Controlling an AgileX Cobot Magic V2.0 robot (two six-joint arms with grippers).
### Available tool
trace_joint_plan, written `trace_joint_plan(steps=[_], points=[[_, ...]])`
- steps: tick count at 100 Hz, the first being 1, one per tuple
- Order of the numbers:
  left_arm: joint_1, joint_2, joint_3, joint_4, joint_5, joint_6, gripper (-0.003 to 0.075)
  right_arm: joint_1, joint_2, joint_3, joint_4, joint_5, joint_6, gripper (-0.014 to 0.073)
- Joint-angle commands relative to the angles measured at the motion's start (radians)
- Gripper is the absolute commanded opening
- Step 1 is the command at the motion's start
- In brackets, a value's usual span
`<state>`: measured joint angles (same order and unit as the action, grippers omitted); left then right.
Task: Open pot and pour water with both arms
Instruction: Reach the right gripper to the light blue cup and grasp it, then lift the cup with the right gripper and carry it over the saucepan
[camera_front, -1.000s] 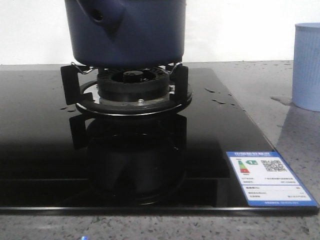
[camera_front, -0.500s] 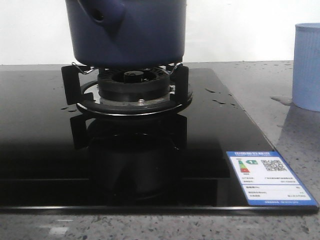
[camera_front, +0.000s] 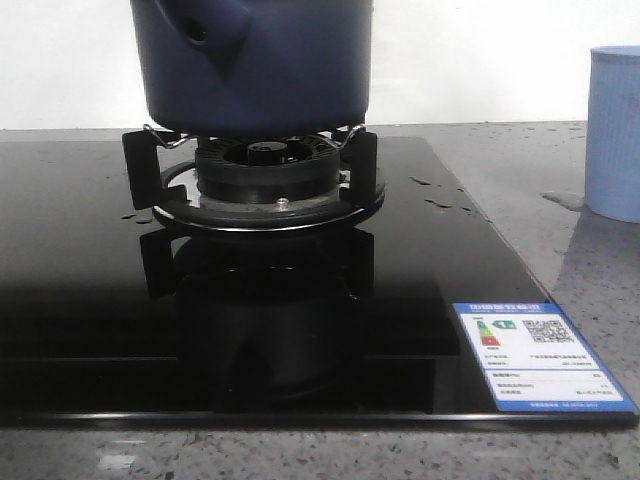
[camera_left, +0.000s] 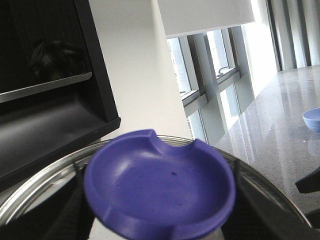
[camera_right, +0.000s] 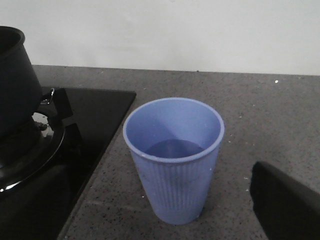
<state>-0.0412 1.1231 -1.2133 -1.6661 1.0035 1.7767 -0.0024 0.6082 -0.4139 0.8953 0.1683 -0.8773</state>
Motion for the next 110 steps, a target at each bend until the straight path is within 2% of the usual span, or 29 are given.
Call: trace_joint_plan(steps=[1,15,44,81,102,110], points=[[0.002,-0.022,-0.027,-0.094,-0.001,-0.011,0.0269,0.008,0.01,-0.024,0.026,-0.047,-0.012,0.0646],[0.002,-0.022,-0.027,-0.094,0.007,-0.011,0.0269,0.027,0.061,-0.024,0.024,-0.086,-0.071,0.0646],[0.002,-0.022,-0.027,-0.094,0.016,-0.011,0.0269,0.059,0.204,-0.024,0.024,-0.174,-0.072,0.0646],[0.002,-0.022,-0.027,-0.094,0.03,-0.011,0.0268,0.286,0.344,-0.024,0.024,-0.491,-0.072,0.0646],[0.002,-0.022,-0.027,-0.094,0.036,-0.011,0.0268,0.307,0.448,-0.024,0.023,-0.649,0.041,0.0645],[0.002,-0.022,-0.027,-0.094,0.036,-0.011,0.0268,0.307,0.476,-0.024,-0.036,-0.664,0.079,0.0646]])
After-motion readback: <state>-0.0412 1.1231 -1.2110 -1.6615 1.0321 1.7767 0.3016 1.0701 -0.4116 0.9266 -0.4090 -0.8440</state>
